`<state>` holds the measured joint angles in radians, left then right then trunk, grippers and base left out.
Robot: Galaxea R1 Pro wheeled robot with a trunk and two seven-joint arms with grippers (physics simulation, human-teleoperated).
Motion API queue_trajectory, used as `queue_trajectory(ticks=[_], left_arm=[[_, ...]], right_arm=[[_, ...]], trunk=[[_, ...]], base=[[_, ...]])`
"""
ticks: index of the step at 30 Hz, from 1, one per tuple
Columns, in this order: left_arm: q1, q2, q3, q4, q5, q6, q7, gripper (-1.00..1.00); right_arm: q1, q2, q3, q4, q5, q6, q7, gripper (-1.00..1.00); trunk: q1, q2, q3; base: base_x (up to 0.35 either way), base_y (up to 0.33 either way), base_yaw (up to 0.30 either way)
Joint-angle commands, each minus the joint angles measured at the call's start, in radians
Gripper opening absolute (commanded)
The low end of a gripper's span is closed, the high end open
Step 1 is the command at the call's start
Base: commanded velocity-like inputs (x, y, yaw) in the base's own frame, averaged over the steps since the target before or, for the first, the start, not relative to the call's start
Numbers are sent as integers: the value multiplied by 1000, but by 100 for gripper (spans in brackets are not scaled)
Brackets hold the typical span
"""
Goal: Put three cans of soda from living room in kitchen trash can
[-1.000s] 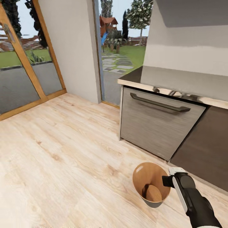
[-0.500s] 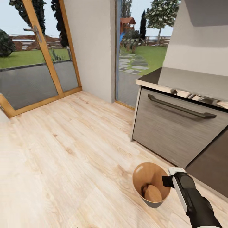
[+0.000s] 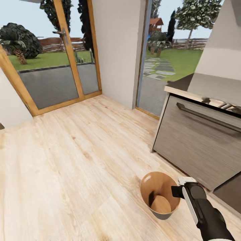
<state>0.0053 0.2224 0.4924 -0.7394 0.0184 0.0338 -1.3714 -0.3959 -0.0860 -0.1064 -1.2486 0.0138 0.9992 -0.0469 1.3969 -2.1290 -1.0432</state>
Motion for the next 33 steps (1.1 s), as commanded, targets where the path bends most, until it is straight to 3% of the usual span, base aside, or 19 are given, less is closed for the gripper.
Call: queue_trajectory(ticks=[1, 33], left_arm=[[0, 0, 0, 0, 0, 0, 0, 100], [0, 0, 0, 0, 0, 0, 0, 100]], right_arm=[[0, 0, 0, 0, -11, -1, 5, -100], [0, 0, 1, 9, -10, -1, 5, -100]], trunk=[[0, 0, 0], [0, 0, 7]], base=[[0, 0, 291], [0, 0, 291]])
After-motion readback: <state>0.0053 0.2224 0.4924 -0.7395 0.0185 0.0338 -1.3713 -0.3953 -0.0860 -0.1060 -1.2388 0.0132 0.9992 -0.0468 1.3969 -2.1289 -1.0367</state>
